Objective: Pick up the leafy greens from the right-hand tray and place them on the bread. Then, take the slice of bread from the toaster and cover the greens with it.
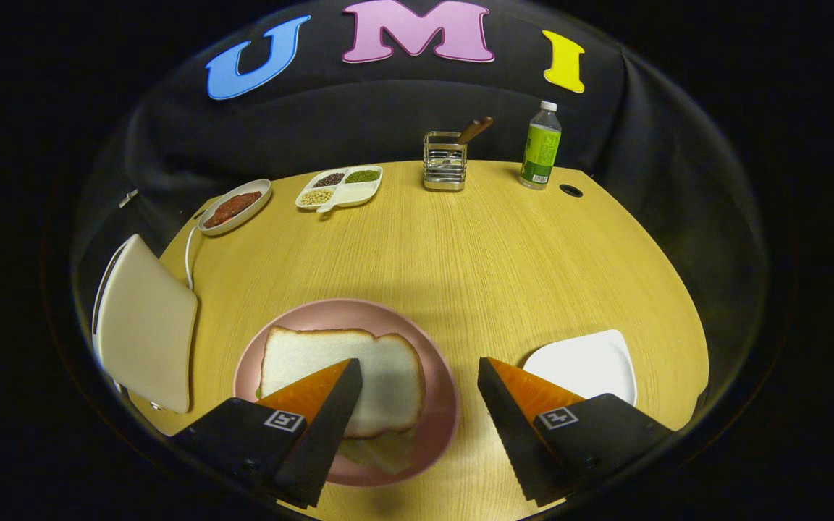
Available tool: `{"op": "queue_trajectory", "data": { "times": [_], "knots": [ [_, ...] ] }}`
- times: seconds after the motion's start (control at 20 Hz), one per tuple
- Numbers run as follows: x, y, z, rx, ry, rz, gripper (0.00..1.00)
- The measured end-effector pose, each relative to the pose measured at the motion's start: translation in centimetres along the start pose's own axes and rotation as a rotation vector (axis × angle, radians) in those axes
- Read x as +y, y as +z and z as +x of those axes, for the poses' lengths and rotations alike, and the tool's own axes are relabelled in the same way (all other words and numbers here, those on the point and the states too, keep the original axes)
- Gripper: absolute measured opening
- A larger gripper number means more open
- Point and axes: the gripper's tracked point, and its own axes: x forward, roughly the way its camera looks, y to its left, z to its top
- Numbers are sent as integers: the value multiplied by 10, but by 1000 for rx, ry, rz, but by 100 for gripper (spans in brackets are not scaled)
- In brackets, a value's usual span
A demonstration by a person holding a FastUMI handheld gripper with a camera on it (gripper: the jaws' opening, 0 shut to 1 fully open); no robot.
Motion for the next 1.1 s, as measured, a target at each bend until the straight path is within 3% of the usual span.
{"op": "queue_trajectory", "data": {
  "times": [0.45,0.8,1.1],
  "knots": [
    [-15,46,-57,-173,104,-19,99],
    [-22,111,-171,-448,205,-87,98],
    [-12,130,-261,-561,349,-162,99]
  ]
}}
